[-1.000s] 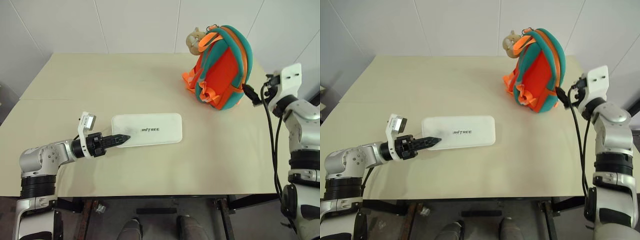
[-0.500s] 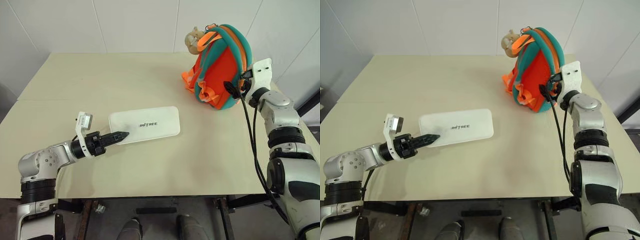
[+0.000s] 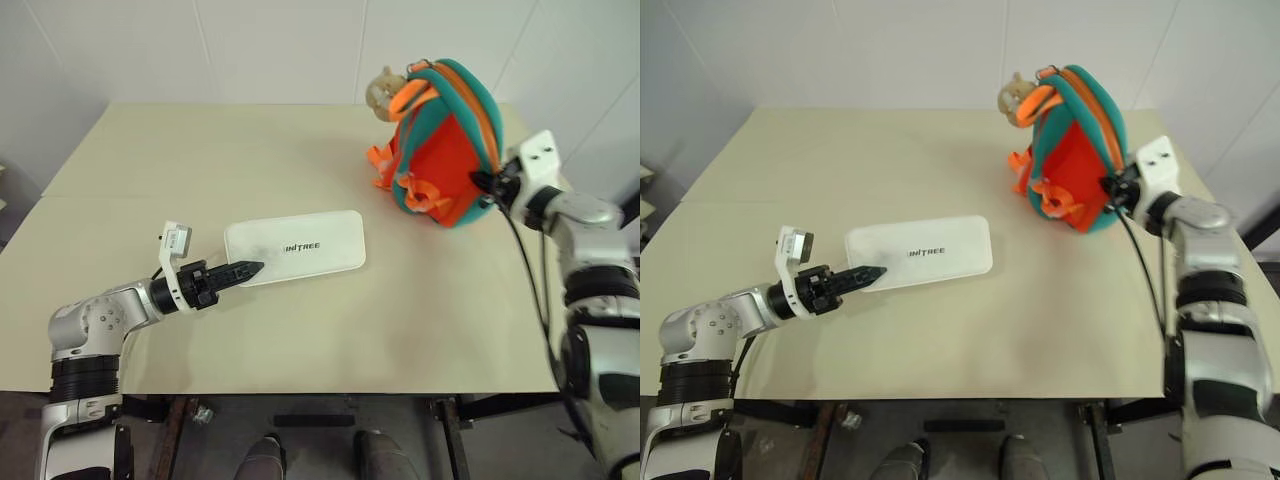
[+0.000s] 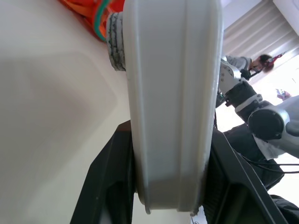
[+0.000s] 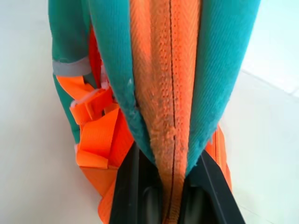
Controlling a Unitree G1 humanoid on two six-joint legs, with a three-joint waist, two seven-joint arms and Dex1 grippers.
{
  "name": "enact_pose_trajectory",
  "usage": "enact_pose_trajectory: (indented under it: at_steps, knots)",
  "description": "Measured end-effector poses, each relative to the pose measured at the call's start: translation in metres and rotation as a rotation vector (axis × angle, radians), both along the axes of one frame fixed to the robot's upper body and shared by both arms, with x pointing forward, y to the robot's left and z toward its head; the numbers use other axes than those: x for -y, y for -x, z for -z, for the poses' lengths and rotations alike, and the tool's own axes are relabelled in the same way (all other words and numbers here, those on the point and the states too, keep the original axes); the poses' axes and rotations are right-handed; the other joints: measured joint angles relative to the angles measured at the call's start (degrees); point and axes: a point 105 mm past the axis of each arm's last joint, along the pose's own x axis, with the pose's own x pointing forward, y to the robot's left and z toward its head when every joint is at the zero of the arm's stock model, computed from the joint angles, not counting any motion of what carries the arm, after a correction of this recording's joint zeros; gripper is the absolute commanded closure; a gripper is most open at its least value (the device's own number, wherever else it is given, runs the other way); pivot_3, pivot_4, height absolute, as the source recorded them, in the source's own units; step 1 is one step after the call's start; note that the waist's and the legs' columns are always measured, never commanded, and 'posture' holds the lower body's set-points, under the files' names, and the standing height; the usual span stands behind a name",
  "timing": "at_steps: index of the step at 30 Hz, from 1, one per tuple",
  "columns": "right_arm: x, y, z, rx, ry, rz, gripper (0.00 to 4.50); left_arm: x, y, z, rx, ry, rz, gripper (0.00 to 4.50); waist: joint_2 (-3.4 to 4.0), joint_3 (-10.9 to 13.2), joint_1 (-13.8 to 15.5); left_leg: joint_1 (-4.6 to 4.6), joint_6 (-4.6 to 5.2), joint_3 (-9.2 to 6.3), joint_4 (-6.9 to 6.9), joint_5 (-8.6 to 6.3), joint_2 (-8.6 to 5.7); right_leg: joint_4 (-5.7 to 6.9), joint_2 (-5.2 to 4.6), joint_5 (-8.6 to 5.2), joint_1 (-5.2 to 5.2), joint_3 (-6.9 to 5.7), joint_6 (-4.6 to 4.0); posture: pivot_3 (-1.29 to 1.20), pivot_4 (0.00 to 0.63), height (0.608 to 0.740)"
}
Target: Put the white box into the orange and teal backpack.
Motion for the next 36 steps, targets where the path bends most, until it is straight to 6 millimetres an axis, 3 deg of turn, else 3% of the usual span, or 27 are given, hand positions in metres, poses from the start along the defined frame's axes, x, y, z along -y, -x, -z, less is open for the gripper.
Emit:
enact_pose_trajectory:
  at_steps: [7,11,13,20,27,33,36]
  knots:
    - [0.025,0.034,-0.001,-0.056,0.051,-0.015,4.49,0.008,-0.005,0.002,0.003,-0.002,0.034,3.11,0.01,0.0,-0.03,-0.07,0.04,0.03,0.15,-0.06,0.0,0.02,0.0,0.0,-0.02,0.0,0.01,0.0,0.15,0.74]
    - [0.075,0.049,-0.001,-0.056,0.131,0.128,4.49,0.009,-0.009,0.001,0.006,0.008,0.036,3.11,0.01,0.0,0.35,-0.09,0.14,0.03,0.19,-0.11,-0.05,0.0,-0.03,0.0,-0.01,0.01,0.01,0.0,0.15,0.74]
    - [0.088,0.053,0.0,-0.05,0.138,0.164,4.49,0.009,-0.009,0.002,0.006,0.007,0.036,3.11,0.01,0.0,0.07,-0.1,0.14,0.04,0.19,-0.11,-0.04,-0.02,-0.02,0.0,0.0,0.02,0.01,0.0,0.15,0.74]
    - [0.102,0.056,0.01,-0.053,0.099,0.184,4.49,0.009,-0.009,0.002,0.007,0.005,0.04,3.11,0.01,0.0,-0.31,-0.05,0.06,0.06,0.26,-0.06,-0.02,0.1,-0.01,0.01,0.0,0.04,0.02,0.0,0.15,0.74]
    - [0.082,0.059,0.024,-0.089,0.096,0.078,2.25,0.008,-0.009,0.002,0.008,-0.001,0.037,3.11,0.01,0.0,-0.62,-0.04,0.08,0.06,0.55,-0.07,-0.02,0.26,0.0,0.04,0.05,0.06,0.07,0.0,0.15,0.74]
    - [0.085,0.065,0.025,-0.107,0.089,0.092,0.21,0.008,-0.008,0.002,0.007,0.0,0.037,3.11,0.01,0.0,-0.33,-0.05,0.14,0.06,0.7,-0.1,-0.02,0.31,0.0,0.08,0.08,0.06,0.06,0.0,0.15,0.74]
    - [0.094,0.072,0.022,-0.123,0.085,0.12,0.01,0.008,-0.008,0.003,0.001,0.003,0.045,3.11,0.01,0.0,-0.18,-0.05,0.15,0.05,0.69,-0.11,-0.02,0.3,0.01,0.08,0.08,0.06,0.05,0.0,0.15,0.74]
